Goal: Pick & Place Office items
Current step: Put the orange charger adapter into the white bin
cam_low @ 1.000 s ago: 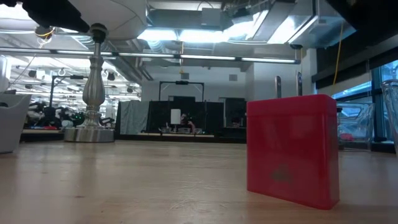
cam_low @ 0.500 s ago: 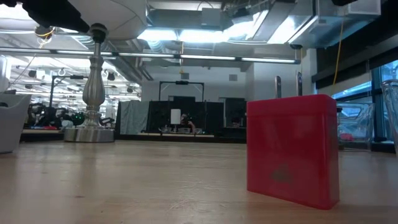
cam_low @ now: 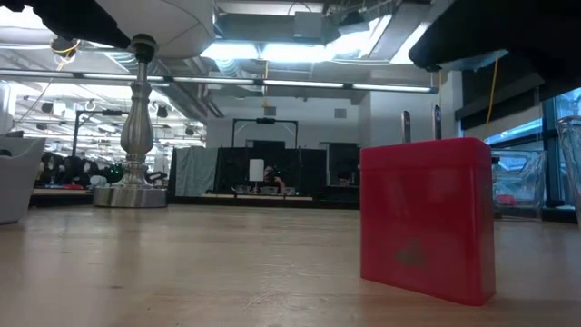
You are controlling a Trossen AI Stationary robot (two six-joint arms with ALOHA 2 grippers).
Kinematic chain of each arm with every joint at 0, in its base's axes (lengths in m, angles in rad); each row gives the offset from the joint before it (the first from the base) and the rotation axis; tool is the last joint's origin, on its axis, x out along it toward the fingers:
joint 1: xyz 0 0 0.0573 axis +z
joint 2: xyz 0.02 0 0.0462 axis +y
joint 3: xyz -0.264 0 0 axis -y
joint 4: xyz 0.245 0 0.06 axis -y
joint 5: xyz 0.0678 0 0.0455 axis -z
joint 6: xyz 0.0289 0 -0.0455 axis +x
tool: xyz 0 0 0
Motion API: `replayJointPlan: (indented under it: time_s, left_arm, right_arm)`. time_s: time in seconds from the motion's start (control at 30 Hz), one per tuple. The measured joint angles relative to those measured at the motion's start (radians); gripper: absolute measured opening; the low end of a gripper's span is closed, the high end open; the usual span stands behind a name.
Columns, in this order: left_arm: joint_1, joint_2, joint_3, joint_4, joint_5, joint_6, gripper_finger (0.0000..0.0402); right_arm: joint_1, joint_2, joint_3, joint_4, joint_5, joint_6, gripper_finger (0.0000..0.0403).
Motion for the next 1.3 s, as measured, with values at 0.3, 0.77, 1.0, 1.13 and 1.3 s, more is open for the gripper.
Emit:
replayJointPlan:
  time_s: [0.3, 0.77, 1.0, 1.13, 1.3]
  left_arm:
    - [0.0, 0.0, 0.0, 0.0, 0.004, 0.017, 0.0194]
    - [0.0, 0.0, 0.0, -0.006, 0.03, 0.069, 0.0194]
    - [0.0, 0.001, 0.0, -0.006, 0.034, 0.069, 0.0194]
    - [0.0, 0.001, 0.0, -0.006, 0.034, 0.069, 0.0194]
    - [0.0, 0.001, 0.0, -0.026, 0.034, 0.069, 0.0194]
  right_arm:
    - [-0.006, 0.001, 0.0, -0.019, 0.006, 0.047, 0.0276]
    - [-0.008, 0.05, 0.0, -0.012, 0.036, 0.124, 0.0276]
    - [-0.016, 0.065, 0.0, -0.037, -0.027, 0.077, 0.0276]
    - [-0.015, 0.08, 0.0, -0.038, -0.027, 0.063, 0.0276]
    - [-0.017, 0.094, 0.0, -0.039, -0.027, 0.02, 0.0276]
